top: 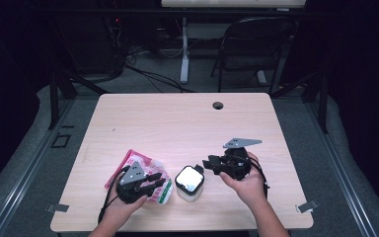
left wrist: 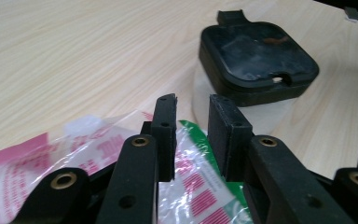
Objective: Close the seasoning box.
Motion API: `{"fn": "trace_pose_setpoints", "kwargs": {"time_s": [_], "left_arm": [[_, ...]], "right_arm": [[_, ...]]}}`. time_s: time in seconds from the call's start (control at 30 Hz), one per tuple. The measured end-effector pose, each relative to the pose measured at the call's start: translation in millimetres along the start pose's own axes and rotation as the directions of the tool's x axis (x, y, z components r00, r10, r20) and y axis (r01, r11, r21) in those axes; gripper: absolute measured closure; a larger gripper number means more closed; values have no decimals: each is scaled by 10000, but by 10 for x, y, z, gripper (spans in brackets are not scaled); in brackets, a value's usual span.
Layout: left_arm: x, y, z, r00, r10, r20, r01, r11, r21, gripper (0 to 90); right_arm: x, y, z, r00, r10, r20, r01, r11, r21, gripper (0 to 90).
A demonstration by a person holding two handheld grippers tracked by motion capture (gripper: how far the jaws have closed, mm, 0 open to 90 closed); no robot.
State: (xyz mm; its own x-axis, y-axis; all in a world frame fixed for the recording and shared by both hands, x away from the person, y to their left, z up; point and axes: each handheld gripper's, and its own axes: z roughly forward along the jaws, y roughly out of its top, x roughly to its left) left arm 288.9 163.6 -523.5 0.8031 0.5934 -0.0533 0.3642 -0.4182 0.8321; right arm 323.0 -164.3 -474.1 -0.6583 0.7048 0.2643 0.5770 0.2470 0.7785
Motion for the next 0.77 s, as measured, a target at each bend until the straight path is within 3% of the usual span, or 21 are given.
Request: {"fn": "trace_pose_setpoints", "kwargs": {"time_s": [0.4,0.77], "left_arm": [[226,-60,-89,9952,-646,-733,636,9978,-167,582],[393,-120,-136,9811,-1088,-1599,1076,9941,-160,466]], "right_arm": [[-75,-9,-45,9996,217,187,-215,9997,-121,617],[-122,-25,-61,9988,371,315,-365,9991,-194,595]]}}
